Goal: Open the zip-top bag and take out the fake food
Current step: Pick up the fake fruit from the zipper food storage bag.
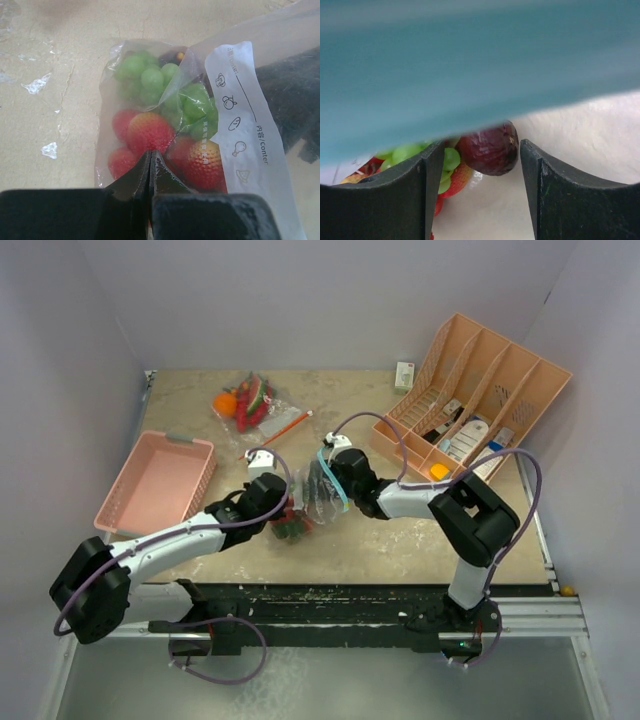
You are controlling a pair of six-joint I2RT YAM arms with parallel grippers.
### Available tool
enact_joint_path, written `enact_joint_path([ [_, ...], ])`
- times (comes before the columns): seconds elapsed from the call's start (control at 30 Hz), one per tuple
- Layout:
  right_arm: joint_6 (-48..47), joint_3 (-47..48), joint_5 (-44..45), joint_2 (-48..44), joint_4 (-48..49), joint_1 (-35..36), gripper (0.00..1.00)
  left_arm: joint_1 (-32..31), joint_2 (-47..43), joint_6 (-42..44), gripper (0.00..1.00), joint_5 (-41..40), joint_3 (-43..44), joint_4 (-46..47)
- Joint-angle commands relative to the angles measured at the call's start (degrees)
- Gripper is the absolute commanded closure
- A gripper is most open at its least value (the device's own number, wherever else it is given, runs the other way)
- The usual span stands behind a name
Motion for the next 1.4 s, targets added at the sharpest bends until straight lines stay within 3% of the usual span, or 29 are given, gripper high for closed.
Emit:
enact_joint_path([
  [0.0, -2.8, 1.6, 2.2, 2.5, -1.1, 1.8, 0.36, 0.2, 1.0, -3.0, 1.0, 1.6, -1.8, 4.8],
  [0.1, -2.7, 1.4, 2.2, 3.2, -1.7, 2.3, 0.42, 0.2, 0.6, -3.1, 1.0, 1.5, -2.2, 5.0],
  [0.33, -0.8, -1.3, 3.6, 0.0, -2.1, 2.3, 0.76, 0.3, 0.0, -3.5, 1.0, 0.3, -2.1, 3.6],
  [0.43, -0.5, -2.9, 3.9, -2.8, -3.4, 2.3, 0.81, 0.3, 0.6, -4.0, 0.94, 0.1, -2.1, 3.5],
  [0.67, 1.4, -6.7, 6.2, -11.2, -6.5, 2.2, 0.83, 0.3, 2.0, -4.4, 0.85, -0.3, -1.6, 3.7],
  [1.1, -0.3, -10.4, 14.2, -29.2, -18.7, 0.4, 0.82, 0.3, 4.3, -4.8, 0.83, 0.6, -1.3, 5.6],
  [1.37, -2.7, -7.9, 18.5, -39.5, -28.4, -2.2, 0.81, 0.3, 3.8, -4.2, 0.79, 0.7, -0.9, 5.5],
])
